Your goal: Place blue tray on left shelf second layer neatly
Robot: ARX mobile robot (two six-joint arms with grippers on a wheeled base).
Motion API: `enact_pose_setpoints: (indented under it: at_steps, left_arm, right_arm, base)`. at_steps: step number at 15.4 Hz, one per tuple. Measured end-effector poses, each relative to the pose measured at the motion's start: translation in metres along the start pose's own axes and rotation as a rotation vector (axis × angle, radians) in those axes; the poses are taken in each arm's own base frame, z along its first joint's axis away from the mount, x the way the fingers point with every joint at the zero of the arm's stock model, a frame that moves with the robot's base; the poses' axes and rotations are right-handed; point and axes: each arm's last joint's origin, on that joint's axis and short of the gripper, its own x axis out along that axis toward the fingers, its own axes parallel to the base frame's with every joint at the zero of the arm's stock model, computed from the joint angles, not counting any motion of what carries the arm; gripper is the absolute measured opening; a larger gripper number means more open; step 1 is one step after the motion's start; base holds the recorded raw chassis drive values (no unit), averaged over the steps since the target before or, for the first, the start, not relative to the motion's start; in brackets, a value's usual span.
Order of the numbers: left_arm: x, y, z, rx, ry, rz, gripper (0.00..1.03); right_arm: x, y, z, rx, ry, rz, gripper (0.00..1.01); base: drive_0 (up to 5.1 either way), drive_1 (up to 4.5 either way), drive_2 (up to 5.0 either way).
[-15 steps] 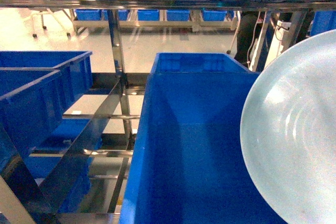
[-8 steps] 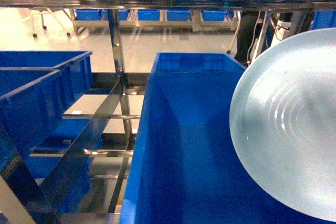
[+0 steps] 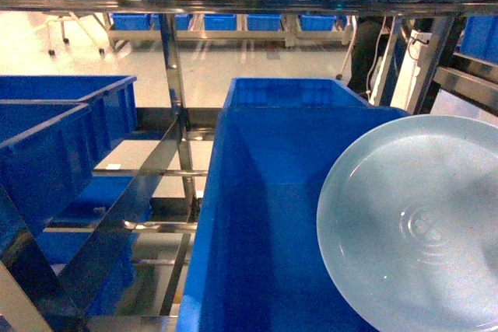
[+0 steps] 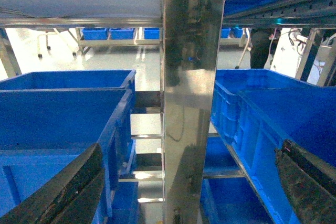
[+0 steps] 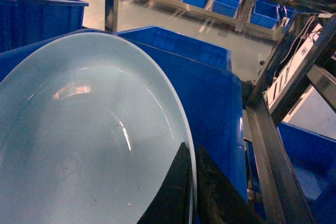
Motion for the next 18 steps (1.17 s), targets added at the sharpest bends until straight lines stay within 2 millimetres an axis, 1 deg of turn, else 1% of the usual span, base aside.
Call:
enact_pose_setpoints:
  at_steps: [2, 6, 8, 10, 11, 13, 16, 18]
  left_arm:
    - [0.0, 0.0, 0.0, 0.0, 0.0, 0.0, 0.98]
    - [0.0, 0.0, 0.0, 0.0, 0.0, 0.0, 0.98]
    - [0.0, 0.0, 0.0, 0.0, 0.0, 0.0, 0.98]
    - [0.0, 0.0, 0.0, 0.0, 0.0, 0.0, 0.98]
    - [0.0, 0.0, 0.0, 0.0, 0.0, 0.0, 0.98]
    - [0.0, 0.0, 0.0, 0.0, 0.0, 0.0, 0.98]
    - [0.0, 0.0, 0.0, 0.0, 0.0, 0.0, 0.98]
    - [0.0, 0.0, 0.0, 0.0, 0.0, 0.0, 0.98]
  right_arm:
    - [0.007, -0.002, 0.0, -0.001, -0.002, -0.001, 0.02]
    - [0.019, -0.004, -0.006, -0.003, 0.021, 0.009, 0.02]
    - [0.03, -0.005, -0.008, -0.005, 0.027, 0.02, 0.02]
    - [0.046, -0.005, -0.002, -0.031, -0.006, 0.032, 0.02]
    - [0.05, -0.005, 0.002, -0.04, -0.024, 0.033, 0.02]
    - [0.057, -0.005, 0.008, -0.052, -0.053, 0.038, 0.02]
    - [0.061, -0.002, 0.007, -0.077, -0.047, 0.055, 0.03]
    - [0.058, -0.001, 0.006, -0.074, -0.038, 0.053, 0.26]
  base:
    - [0.0, 0.0, 0.0]
    - [0.0, 0.0, 0.0]
    - [0.0, 0.0, 0.0]
    - [0.0, 0.0, 0.0]
    - [0.0, 0.0, 0.0]
    - [0.0, 0.0, 0.0]
    - [0.0, 0.0, 0.0]
    - [0.0, 0.0, 0.0]
